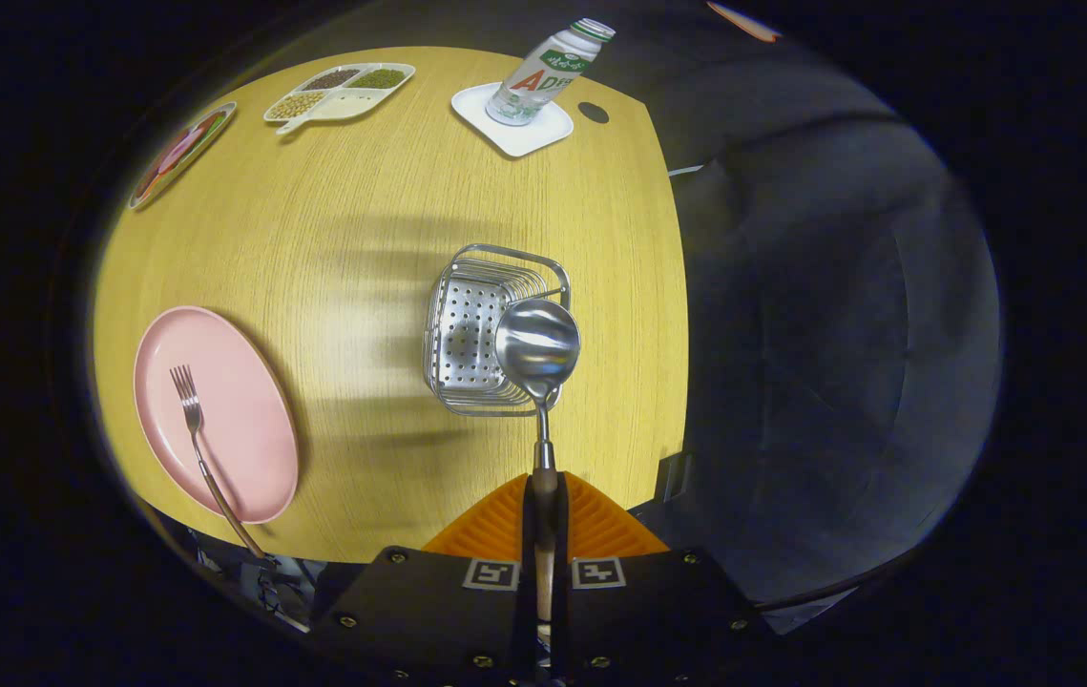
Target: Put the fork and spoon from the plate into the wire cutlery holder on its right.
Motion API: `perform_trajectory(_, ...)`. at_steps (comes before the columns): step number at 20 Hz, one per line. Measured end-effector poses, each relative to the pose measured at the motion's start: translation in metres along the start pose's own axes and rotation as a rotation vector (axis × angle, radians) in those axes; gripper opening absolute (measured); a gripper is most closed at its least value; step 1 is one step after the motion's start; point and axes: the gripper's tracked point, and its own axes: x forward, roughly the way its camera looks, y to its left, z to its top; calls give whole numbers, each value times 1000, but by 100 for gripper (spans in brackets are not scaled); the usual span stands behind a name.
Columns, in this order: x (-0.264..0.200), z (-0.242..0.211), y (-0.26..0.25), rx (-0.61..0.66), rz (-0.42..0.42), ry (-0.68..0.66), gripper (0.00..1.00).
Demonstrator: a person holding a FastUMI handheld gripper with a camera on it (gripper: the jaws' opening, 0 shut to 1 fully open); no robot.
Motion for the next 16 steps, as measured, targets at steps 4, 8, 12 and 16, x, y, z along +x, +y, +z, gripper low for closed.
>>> perform_trajectory(4, 10, 0, 8, -11, 30, 52, 6)
perform_trajectory(8, 16, 3, 14, -3, 52, 114, 6)
perform_trajectory(12, 17, 9, 18, 12, 82, 137, 6)
perform_trajectory(16, 16, 9, 19, 28, 105, 160, 7)
